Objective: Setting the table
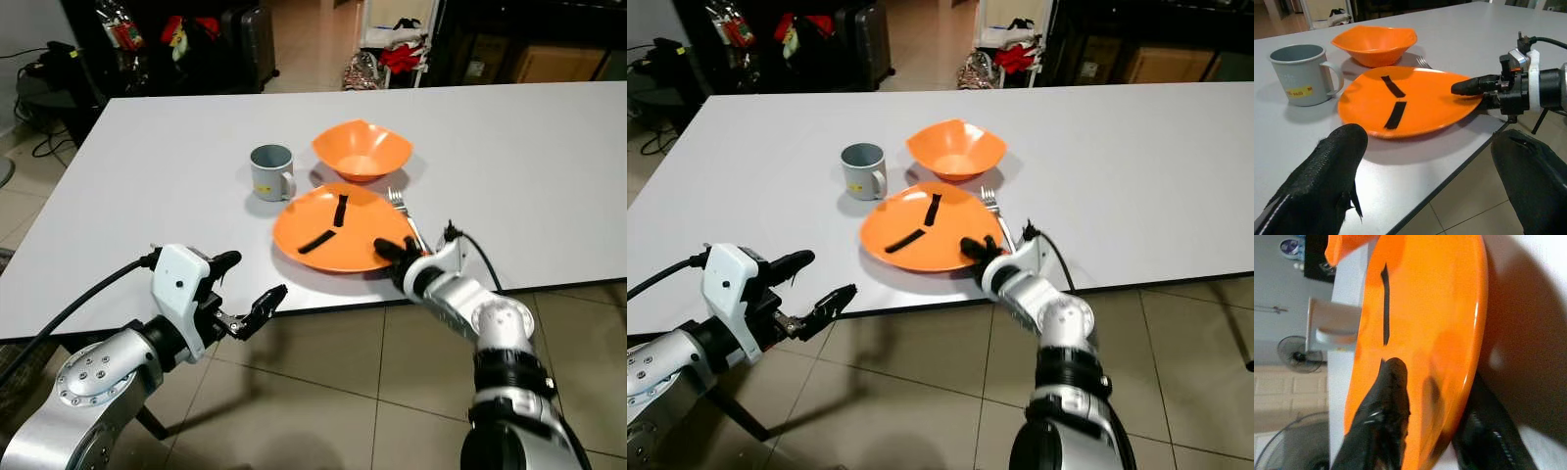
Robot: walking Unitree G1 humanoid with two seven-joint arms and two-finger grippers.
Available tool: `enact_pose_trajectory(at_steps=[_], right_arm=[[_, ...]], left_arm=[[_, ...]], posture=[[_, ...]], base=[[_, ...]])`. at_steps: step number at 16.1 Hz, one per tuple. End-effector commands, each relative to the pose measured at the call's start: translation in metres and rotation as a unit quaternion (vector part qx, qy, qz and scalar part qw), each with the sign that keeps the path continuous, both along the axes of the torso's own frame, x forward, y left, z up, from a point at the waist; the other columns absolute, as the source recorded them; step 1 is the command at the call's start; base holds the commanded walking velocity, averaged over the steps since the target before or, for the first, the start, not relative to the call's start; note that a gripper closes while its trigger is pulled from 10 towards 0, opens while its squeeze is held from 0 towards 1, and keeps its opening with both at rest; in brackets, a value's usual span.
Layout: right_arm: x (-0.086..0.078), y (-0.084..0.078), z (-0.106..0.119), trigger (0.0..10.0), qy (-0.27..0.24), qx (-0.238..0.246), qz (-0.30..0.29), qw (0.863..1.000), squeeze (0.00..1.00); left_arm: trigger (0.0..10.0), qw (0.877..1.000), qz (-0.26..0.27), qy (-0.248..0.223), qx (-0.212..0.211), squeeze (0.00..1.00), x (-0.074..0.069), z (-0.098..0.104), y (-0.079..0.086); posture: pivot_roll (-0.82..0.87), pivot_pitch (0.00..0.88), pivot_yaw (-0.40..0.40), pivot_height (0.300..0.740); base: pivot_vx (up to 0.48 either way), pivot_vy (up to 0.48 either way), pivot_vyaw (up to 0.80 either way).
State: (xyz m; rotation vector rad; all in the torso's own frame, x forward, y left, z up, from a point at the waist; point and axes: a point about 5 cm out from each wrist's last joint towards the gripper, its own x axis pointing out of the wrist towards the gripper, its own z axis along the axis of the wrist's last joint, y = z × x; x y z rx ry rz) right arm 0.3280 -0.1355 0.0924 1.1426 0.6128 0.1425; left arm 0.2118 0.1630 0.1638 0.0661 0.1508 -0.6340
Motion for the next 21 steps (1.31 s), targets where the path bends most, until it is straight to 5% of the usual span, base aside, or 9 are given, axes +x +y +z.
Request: enact_pose_trajectory(at_steps=[1,17,19,20,21], right_arm=[[0.002,0.002,0.010,10.0,-0.022,0.006,0.010,1.000,1.00],[-0.070,-0.033,0.027,10.0,-0.056,-0.024,0.017,0.998,1.00],[-0.092,-0.034,0.064,10.0,-0.164,-0.169,0.079,0.969,1.00],[-0.096,-0.030,0.084,10.0,-0.217,-0.281,0.104,0.929,1.00],[-0.096,-0.026,0.096,10.0,-0.249,-0.344,0.105,0.899,1.00]], left_arm=[[10.0,1.000,-0.003,-0.003,0.002,0.00,0.000,0.001,-0.001],[10.0,1.000,0.005,0.003,0.003,0.00,-0.005,-0.001,0.001],[10.0,0.997,0.068,-0.026,0.002,0.00,-0.003,0.005,0.003],[10.0,0.994,0.102,-0.045,-0.013,0.00,-0.001,0.011,0.001],[10.0,0.990,0.124,-0.061,-0.014,0.00,-0.002,0.015,0.001]], posture=[[-0.09,0.004,0.027,0.740],[-0.10,0.023,0.031,0.740],[-0.10,0.021,0.028,0.740],[-0.11,0.020,0.028,0.740],[-0.11,0.016,0.027,0.740]], base=[[0.000,0.000,0.00],[0.000,0.000,0.00],[0.000,0.000,0.00],[0.000,0.000,0.00],[0.000,0.000,0.00]])
